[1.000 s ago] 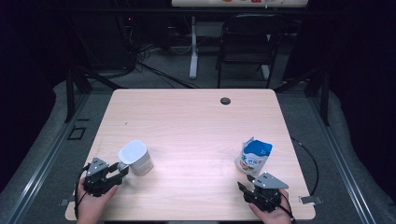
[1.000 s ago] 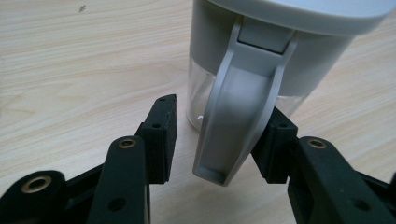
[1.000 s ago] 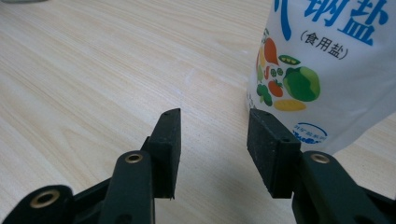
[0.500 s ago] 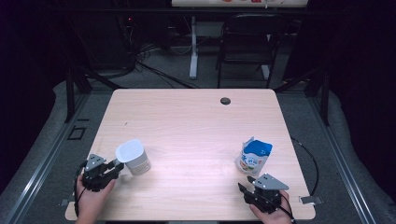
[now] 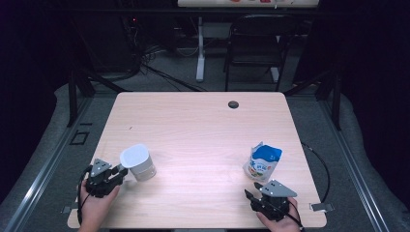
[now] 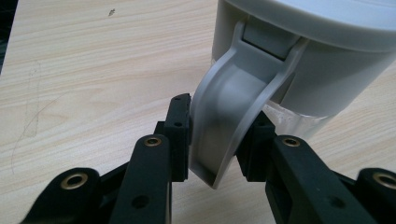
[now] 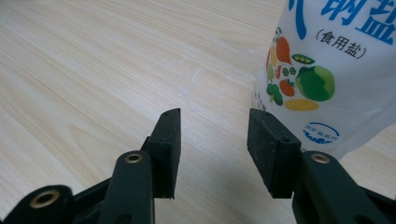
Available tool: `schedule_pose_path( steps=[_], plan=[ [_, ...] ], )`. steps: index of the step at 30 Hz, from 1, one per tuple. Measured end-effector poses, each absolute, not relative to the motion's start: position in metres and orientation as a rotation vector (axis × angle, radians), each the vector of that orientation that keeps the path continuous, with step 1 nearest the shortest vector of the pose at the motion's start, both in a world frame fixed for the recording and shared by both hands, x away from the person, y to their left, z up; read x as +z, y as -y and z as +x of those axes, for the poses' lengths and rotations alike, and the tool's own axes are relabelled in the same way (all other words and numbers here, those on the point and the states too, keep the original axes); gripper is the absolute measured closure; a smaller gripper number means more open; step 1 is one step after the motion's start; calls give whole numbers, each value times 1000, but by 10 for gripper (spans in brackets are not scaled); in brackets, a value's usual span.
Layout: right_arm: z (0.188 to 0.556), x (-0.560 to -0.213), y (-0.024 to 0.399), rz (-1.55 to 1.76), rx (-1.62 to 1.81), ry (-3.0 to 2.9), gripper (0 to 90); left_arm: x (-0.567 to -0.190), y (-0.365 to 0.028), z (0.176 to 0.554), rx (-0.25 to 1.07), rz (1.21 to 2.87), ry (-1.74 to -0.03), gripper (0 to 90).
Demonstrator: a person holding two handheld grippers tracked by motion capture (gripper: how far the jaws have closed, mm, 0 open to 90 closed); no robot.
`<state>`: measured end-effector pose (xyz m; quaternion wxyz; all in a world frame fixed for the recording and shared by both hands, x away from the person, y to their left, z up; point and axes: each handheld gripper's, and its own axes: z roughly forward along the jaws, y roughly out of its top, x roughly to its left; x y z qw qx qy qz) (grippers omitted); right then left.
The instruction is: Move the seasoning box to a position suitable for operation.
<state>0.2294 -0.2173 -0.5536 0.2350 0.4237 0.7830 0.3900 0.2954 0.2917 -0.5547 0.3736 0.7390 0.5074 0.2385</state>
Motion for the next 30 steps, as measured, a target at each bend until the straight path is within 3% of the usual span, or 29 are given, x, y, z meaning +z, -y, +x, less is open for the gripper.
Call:
schedule_pose_path(
  steps=[30],
  plan=[
    [231, -554, 211, 1154, 1081, -2158, 546, -552, -274, 291, 577, 1974, -1211, 702]
  ],
)
